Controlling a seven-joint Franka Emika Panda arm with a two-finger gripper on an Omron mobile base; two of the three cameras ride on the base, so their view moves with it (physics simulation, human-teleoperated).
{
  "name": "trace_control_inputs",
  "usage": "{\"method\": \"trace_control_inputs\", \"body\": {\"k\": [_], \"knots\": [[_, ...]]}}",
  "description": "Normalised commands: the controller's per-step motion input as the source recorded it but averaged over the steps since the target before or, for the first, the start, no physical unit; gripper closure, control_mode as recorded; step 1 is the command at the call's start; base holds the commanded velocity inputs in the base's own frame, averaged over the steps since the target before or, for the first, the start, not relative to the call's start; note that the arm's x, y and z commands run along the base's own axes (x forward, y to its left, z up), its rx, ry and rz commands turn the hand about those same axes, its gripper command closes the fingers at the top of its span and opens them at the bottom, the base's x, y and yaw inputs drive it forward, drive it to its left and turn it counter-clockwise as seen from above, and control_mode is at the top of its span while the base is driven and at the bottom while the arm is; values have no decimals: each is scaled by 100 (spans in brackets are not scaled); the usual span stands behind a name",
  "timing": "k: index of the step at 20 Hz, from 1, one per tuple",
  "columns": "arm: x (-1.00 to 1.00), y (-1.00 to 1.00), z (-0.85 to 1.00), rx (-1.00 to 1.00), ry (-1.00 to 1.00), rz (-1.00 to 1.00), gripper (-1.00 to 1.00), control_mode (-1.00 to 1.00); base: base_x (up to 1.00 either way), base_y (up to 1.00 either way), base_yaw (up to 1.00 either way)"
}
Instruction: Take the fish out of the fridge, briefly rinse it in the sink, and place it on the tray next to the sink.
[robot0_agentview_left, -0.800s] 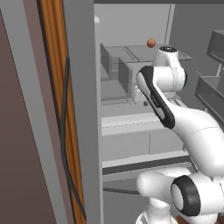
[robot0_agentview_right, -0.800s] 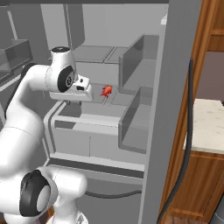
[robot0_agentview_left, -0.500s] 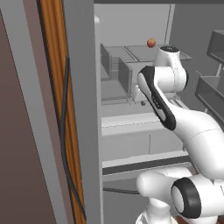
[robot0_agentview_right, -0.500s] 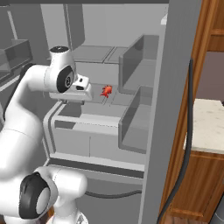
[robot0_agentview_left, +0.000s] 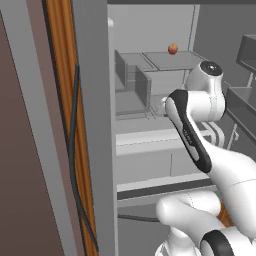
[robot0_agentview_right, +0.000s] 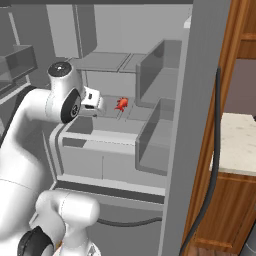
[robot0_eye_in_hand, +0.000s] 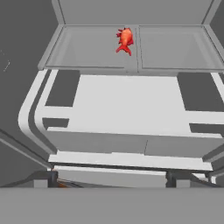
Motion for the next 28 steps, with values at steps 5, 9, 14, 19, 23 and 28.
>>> {"method": "trace_control_inputs", "body": {"k": [5, 9, 14, 19, 23, 28], "knots": [[7, 0, 0, 0, -9, 0, -100, -100, 0, 0, 0], [31, 0, 0, 0, -2, -1, -100, -100, 0, 0, 0], [48, -1, 0, 0, 0, -2, -100, -100, 0, 0, 0], [49, -14, -1, 0, 0, -1, -100, -100, 0, 0, 0], [44, -11, -26, 0, 0, 0, -100, -100, 0, 0, 0], [33, 0, -28, 0, 0, 0, -100, -100, 0, 0, 0]]}}
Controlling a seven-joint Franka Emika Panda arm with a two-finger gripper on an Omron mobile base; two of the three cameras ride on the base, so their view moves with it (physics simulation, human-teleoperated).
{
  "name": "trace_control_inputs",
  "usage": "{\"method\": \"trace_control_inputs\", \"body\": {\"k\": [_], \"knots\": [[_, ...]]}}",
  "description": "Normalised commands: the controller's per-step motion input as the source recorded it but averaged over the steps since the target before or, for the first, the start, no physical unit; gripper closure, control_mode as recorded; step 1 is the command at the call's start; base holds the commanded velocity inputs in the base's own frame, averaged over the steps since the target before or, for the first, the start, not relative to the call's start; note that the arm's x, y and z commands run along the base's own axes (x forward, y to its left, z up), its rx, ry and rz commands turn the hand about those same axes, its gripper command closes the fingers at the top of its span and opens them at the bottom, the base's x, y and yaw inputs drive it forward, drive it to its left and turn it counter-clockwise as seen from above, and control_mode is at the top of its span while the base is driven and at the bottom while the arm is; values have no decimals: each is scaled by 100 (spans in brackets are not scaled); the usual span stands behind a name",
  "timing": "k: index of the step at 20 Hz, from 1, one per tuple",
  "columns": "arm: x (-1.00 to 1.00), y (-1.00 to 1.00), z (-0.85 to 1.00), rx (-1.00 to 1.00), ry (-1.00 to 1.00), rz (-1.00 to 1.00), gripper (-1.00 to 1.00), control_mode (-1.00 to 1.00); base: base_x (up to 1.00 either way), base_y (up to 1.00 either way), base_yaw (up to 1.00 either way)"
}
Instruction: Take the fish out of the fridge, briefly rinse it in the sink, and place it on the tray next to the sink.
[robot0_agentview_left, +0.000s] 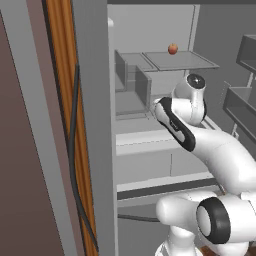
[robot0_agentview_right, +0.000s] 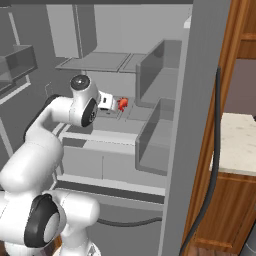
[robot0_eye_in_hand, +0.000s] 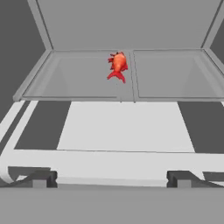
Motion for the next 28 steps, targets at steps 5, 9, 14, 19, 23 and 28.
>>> {"method": "trace_control_inputs", "body": {"k": [5, 9, 14, 19, 23, 28], "knots": [[13, 0, 0, 9, 0, -5, -100, -100, 0, 0, 0], [36, 0, 0, 15, 0, -11, -100, -100, 0, 0, 0], [31, 0, 0, 2, 0, 0, -100, -100, 0, 0, 0], [33, 0, -13, -8, 0, 0, -100, -100, 0, 0, 0], [28, 1, -26, -12, 0, 0, -100, -100, 0, 0, 0], [31, 0, -8, -1, 0, 0, -100, -100, 0, 0, 0]]}}
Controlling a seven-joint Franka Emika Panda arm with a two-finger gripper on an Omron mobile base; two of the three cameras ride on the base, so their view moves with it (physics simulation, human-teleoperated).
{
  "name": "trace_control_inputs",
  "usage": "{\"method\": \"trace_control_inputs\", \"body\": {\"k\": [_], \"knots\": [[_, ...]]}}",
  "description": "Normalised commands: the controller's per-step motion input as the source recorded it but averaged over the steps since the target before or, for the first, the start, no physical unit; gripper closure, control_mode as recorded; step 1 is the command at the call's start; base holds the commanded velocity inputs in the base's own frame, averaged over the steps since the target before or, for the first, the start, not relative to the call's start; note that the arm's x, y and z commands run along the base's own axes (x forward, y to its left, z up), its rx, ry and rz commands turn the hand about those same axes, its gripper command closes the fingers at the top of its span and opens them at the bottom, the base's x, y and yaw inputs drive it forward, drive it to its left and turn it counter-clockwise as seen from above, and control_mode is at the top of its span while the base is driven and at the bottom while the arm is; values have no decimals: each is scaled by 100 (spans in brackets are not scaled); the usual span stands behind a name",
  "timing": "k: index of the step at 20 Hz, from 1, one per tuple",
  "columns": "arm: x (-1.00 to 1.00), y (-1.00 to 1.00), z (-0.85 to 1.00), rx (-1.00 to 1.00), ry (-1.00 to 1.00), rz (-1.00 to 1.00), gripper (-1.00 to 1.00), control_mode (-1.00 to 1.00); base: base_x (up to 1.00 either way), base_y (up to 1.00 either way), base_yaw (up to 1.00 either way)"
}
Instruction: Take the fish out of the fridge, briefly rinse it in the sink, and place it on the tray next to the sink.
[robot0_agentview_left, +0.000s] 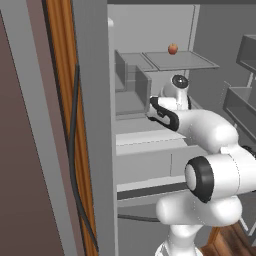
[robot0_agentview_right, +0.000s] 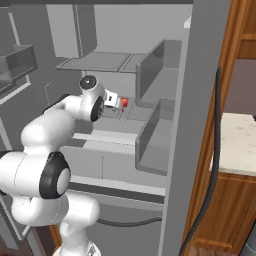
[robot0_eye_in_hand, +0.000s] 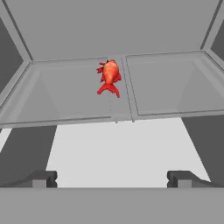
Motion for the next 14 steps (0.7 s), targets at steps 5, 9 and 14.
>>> {"method": "trace_control_inputs", "body": {"k": [5, 9, 14], "knots": [[27, 0, -5, 0, -3, 0, -100, -100, 0, 0, 0], [11, 0, -31, 0, -11, 0, -100, -100, 0, 0, 0], [14, 0, -11, 0, -9, 0, -100, -100, 0, 0, 0]]}}
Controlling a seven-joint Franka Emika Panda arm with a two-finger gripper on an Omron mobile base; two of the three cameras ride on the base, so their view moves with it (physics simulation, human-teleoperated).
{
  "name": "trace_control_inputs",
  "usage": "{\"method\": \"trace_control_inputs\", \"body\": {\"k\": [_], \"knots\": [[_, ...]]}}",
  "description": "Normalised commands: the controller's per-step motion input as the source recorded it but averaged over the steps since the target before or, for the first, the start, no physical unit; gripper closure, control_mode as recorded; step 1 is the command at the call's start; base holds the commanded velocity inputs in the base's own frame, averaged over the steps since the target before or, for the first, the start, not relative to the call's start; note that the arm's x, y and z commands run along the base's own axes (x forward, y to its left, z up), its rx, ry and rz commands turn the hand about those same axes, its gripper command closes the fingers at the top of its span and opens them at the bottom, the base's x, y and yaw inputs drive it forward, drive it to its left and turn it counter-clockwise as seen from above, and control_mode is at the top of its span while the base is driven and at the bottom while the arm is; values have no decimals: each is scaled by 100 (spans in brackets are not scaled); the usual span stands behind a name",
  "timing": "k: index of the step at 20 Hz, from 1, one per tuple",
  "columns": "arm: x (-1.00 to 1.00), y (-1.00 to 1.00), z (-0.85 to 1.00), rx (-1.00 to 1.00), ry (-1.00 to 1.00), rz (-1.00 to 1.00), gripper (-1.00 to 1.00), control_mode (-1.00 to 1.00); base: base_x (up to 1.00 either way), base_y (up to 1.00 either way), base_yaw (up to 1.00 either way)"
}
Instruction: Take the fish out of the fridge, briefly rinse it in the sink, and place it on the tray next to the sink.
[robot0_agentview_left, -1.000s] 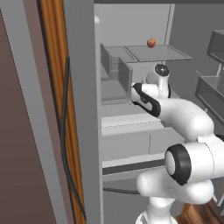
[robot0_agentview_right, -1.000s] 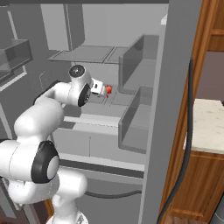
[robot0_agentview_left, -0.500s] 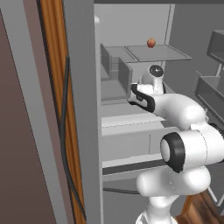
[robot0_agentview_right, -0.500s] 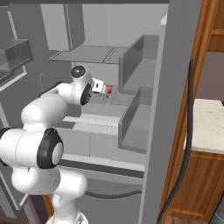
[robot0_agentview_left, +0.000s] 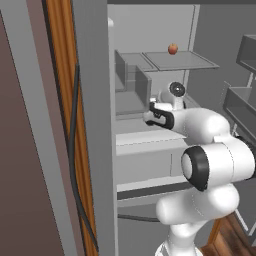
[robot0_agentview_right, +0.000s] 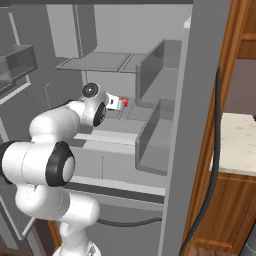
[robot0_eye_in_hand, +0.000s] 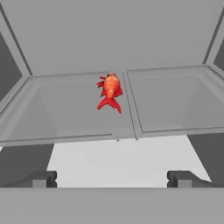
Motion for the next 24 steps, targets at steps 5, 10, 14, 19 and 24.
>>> {"method": "trace_control_inputs", "body": {"k": [5, 10, 14, 19, 24], "knots": [[42, 3, -1, 0, 0, 0, -100, -100, 0, 0, 0], [49, 1, -7, 0, 0, 0, -100, -100, 0, 0, 0], [26, 0, -24, -1, 0, 0, -100, -100, 0, 0, 0], [23, 0, -11, 0, 0, 0, -100, -100, 0, 0, 0], [36, 0, -7, 0, 0, 0, -100, -100, 0, 0, 0]]}}
